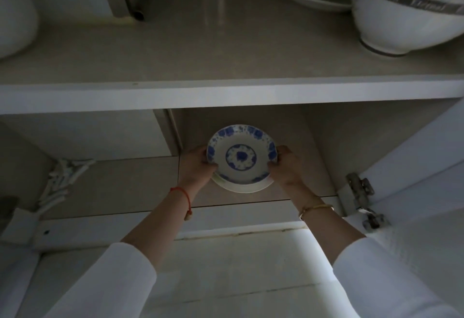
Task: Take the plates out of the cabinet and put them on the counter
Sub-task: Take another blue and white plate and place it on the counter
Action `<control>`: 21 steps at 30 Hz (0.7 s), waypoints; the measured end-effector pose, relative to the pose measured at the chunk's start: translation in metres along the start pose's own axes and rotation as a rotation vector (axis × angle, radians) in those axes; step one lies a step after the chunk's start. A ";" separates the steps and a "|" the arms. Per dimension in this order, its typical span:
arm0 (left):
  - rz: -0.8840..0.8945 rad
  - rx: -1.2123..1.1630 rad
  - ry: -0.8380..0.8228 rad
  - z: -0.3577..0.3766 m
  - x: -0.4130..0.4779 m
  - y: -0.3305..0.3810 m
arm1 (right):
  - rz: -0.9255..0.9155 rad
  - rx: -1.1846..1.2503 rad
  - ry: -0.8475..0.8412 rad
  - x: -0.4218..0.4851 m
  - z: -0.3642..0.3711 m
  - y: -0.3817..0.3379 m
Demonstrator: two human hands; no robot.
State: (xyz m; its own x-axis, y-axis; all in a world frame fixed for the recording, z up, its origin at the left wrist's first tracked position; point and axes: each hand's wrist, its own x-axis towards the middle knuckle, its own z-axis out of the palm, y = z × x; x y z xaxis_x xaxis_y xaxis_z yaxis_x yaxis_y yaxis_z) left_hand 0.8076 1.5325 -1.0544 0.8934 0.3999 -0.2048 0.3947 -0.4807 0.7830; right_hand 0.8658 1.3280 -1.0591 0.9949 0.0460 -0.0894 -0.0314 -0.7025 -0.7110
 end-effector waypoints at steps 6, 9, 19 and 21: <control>0.031 -0.064 0.005 -0.009 -0.026 0.007 | 0.030 0.103 0.002 -0.022 -0.008 -0.005; 0.062 -0.071 0.022 -0.021 -0.056 0.020 | 0.061 0.159 0.011 -0.049 -0.023 -0.015; -0.110 -0.131 -0.035 -0.103 -0.213 0.107 | 0.233 0.239 -0.055 -0.202 -0.151 -0.096; -0.140 -0.111 -0.060 -0.130 -0.243 0.137 | 0.275 0.256 -0.047 -0.231 -0.187 -0.122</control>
State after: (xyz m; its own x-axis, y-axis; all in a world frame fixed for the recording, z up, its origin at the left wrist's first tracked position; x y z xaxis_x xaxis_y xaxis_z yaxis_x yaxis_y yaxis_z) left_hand 0.6169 1.4710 -0.8215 0.8439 0.4078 -0.3486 0.4929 -0.3328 0.8039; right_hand 0.6575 1.2706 -0.8213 0.9408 -0.0828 -0.3288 -0.3253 -0.4932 -0.8068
